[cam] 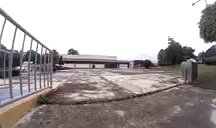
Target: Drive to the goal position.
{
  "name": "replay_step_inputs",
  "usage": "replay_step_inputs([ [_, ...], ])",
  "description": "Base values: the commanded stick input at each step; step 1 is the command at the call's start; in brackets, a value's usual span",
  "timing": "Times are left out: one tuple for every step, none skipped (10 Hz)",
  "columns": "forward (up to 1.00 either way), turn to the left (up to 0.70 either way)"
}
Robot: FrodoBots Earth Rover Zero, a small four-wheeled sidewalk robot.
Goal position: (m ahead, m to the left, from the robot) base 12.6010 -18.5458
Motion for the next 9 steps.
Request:
replay_step_inputs([
  [0.0,0.0],
  [0.0,0.0],
  [0.0,0.0],
  [0.0,0.0],
  [0.03,0.0],
  [0.21,0.0],
  [0.7,0.0],
  [0.7,0.0],
  [0.69,0.0],
])
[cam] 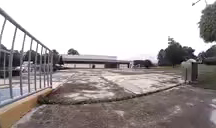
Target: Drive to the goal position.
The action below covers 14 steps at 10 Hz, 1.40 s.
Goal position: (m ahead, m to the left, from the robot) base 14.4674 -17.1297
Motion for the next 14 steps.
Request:
replay_step_inputs([
  [0.57,0.0],
  [0.31,0.0],
  [0.0,0.0],
  [0.0,0.0],
  [0.0,0.0],
  [0.0,0.0],
  [0.0,0.0],
  [0.0,0.0],
  [0.0,0.0],
  [0.0,0.0],
  [0.0,0.0],
  [0.02,0.0],
  [0.52,0.0],
  [0.7,0.0],
])
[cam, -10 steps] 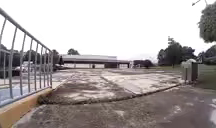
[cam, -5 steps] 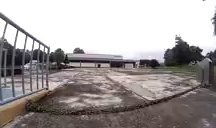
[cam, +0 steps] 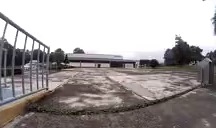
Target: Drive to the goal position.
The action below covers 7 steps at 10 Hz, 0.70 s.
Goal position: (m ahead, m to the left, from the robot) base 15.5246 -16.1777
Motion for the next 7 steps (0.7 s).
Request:
replay_step_inputs([
  [0.7,0.0],
  [0.7,0.0],
  [0.7,0.0],
  [0.7,0.0],
  [0.7,0.0],
  [0.7,0.0],
  [0.7,0.0],
])
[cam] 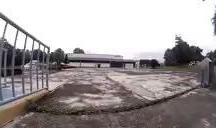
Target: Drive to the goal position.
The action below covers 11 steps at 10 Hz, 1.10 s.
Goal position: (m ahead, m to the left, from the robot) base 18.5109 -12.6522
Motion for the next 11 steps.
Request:
replay_step_inputs([
  [0.7,0.0],
  [0.7,0.0],
  [0.7,0.0],
  [0.7,0.0],
  [0.7,0.0],
  [0.7,0.0],
  [0.7,0.0],
  [0.7,0.0],
  [0.7,0.0],
  [0.7,0.0],
  [0.7,0.0],
])
